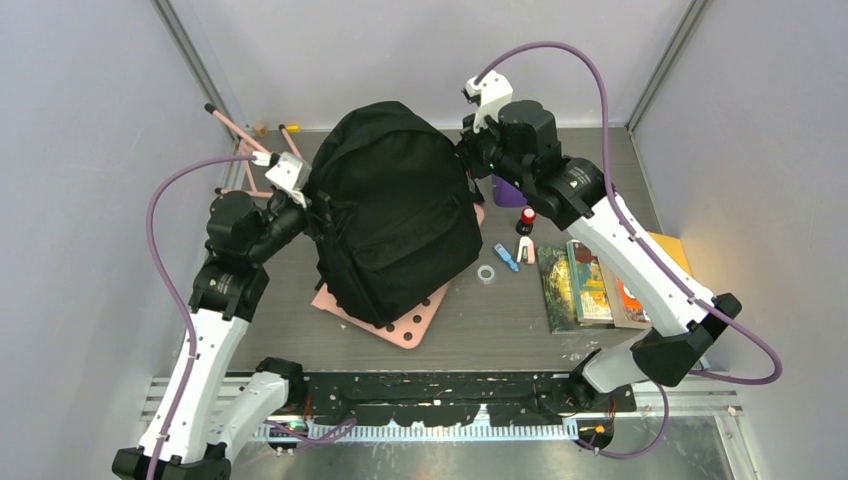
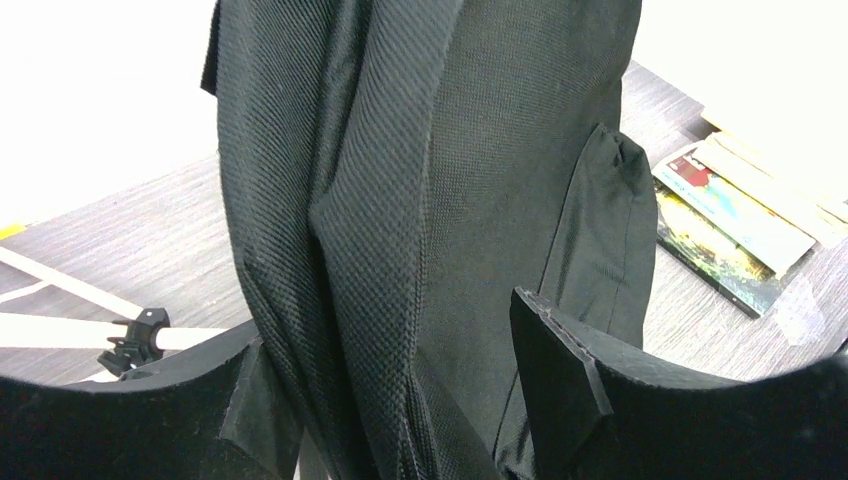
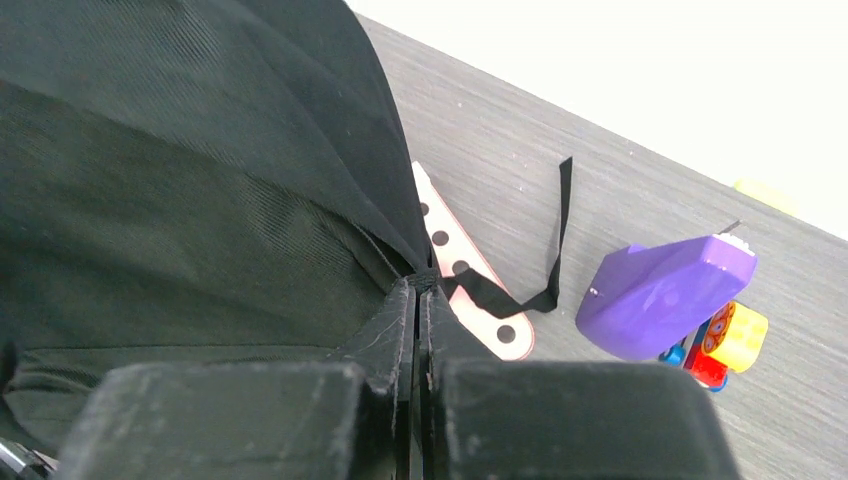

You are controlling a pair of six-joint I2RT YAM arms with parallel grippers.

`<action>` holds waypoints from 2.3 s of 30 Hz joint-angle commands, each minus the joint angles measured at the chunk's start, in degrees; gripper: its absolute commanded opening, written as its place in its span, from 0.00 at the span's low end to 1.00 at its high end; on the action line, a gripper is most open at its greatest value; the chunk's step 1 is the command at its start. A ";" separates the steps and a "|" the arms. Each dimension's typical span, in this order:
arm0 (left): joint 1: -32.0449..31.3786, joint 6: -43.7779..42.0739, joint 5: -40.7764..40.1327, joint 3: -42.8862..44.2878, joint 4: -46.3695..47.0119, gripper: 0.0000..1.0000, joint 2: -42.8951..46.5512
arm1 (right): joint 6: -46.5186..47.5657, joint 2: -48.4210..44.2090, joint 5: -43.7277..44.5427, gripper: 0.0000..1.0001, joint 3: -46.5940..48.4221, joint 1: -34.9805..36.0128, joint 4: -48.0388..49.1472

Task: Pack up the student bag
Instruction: Unzip the student bag at the center of the board.

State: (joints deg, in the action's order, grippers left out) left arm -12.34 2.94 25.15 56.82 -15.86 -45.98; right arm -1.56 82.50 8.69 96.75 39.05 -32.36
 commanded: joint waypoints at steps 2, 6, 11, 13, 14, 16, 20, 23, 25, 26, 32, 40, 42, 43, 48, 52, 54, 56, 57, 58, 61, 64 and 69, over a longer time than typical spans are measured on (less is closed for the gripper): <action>0.12 -0.42 -1.18 4.35 3.38 0.68 -0.70 | 0.95 0.54 2.80 0.00 7.97 0.94 1.88; 0.10 -0.66 -1.28 5.90 3.47 0.64 -1.36 | 1.08 1.59 2.85 0.00 10.53 1.51 1.14; 0.12 -0.49 0.85 8.11 3.64 0.56 -3.12 | 1.29 2.70 2.53 0.00 12.88 3.35 1.08; 0.11 -0.18 2.09 8.76 3.64 0.51 -3.97 | 1.30 3.02 2.60 0.00 13.41 4.12 1.51; 0.11 -0.02 2.69 9.01 3.72 0.49 -4.22 | 1.30 3.37 2.71 0.00 13.53 4.42 1.69; 0.12 0.32 3.62 9.33 3.93 0.44 -4.63 | 1.30 3.89 3.96 0.00 13.93 5.42 2.32; 0.12 0.96 4.16 9.95 4.38 0.37 -4.87 | 3.98 5.35 8.65 0.00 15.64 8.66 3.90; 0.10 1.10 4.29 10.53 4.35 0.37 -5.08 | 4.51 6.30 10.13 0.00 16.90 10.89 4.98; 0.11 1.38 4.03 10.74 4.46 0.37 -5.54 | 4.85 6.76 10.47 0.00 17.27 12.12 5.98; 0.12 1.57 3.83 11.02 4.35 0.36 -5.94 | 5.28 6.91 10.80 0.00 17.36 12.94 6.69; 0.12 2.69 2.39 13.36 2.99 0.22 -7.95 | 6.09 9.35 16.32 0.00 21.33 14.73 8.27; -0.65 5.76 8.50 17.61 3.73 0.18 -11.61 | 5.35 9.57 9.45 0.00 24.30 14.95 8.39; -1.63 6.02 9.09 18.58 3.86 0.17 -12.80 | 5.45 10.12 6.36 0.00 24.99 15.23 7.01; -2.30 6.02 9.39 19.14 3.90 0.17 -13.43 | 5.72 10.53 5.03 0.00 25.25 15.42 6.50; -7.61 5.90 10.09 22.44 3.90 0.16 -17.28 | 6.22 8.61 4.67 0.00 23.36 16.55 5.60; -13.30 5.85 9.13 24.48 3.82 0.14 -19.83 | 7.06 3.57 8.06 0.00 17.89 17.00 8.54; -17.11 5.62 7.83 25.25 3.99 0.14 -20.88 | 7.33 1.60 8.63 0.00 16.41 17.02 8.37; -20.31 5.30 6.29 25.81 4.58 0.14 -22.00 | 7.36 -0.25 8.28 0.00 15.28 16.98 7.60; -21.57 4.95 5.14 26.20 4.75 0.14 -22.62 | 7.36 -1.47 8.06 0.00 14.14 16.99 7.40; -22.38 4.36 4.25 26.68 4.73 0.13 -23.20 | 7.36 -2.04 7.67 0.00 13.58 17.02 7.40; -22.76 4.01 0.21 28.26 4.84 0.11 -24.51 | 7.01 -3.74 7.74 0.00 11.82 17.03 6.96; -22.82 4.09 -2.15 30.53 4.58 0.10 -25.42 | 6.47 -4.53 7.75 0.00 11.16 17.06 6.73; -22.77 -0.93 -12.75 33.26 -0.94 0.10 -23.63 | 4.96 -4.54 6.35 0.00 10.66 17.13 7.68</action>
State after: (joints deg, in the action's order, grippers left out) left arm -34.83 6.50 22.33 85.95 -17.12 -71.77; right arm 5.19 78.35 19.11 107.37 54.89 -30.92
